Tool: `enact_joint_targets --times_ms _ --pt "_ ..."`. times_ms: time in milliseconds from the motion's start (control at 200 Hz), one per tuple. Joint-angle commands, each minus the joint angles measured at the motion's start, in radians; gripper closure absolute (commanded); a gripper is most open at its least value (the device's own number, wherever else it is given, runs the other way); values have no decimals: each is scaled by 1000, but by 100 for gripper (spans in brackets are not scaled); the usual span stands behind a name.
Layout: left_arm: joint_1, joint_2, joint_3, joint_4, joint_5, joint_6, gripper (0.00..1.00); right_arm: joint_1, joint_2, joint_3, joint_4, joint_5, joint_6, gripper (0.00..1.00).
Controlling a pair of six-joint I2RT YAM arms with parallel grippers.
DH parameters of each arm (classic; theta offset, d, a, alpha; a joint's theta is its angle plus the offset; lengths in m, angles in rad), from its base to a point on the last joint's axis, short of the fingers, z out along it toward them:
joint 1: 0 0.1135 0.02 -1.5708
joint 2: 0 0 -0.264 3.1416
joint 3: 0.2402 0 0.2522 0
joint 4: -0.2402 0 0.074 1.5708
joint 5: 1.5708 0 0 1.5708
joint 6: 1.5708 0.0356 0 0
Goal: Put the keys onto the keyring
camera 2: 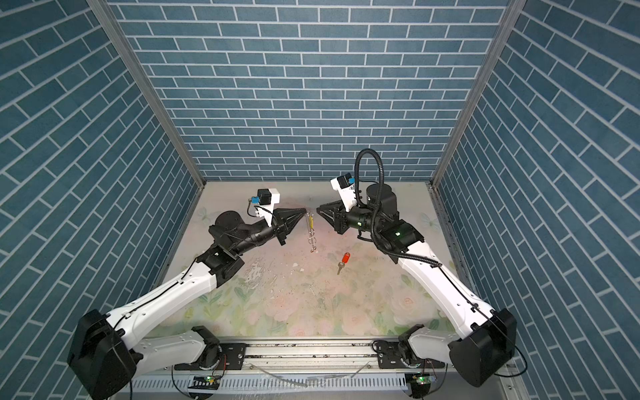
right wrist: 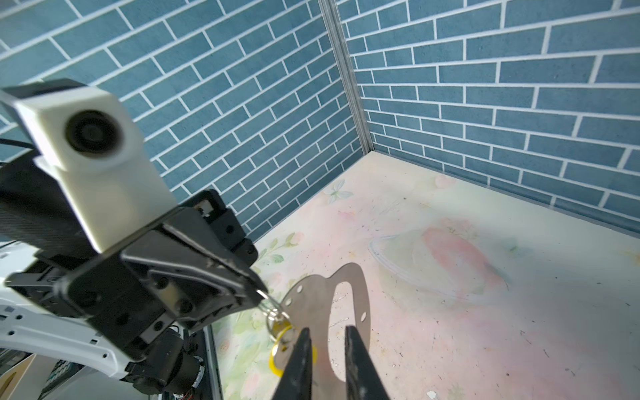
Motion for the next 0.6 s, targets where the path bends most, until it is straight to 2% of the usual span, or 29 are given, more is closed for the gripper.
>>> enact_joint_targets --times_ms 0,245,410,595 --pt "-3 -15 -3 41 -4 19 100 14 -10 -39 51 -51 43 78" --pt "-4 -17 -2 45 -1 20 100 49 10 -33 46 -91 37 77" --pt "-3 -21 -3 44 -3 20 100 74 20 -24 -2 -70 -3 77" --pt "-3 -24 -6 57 0 16 100 87 39 -10 -40 -51 -28 88"
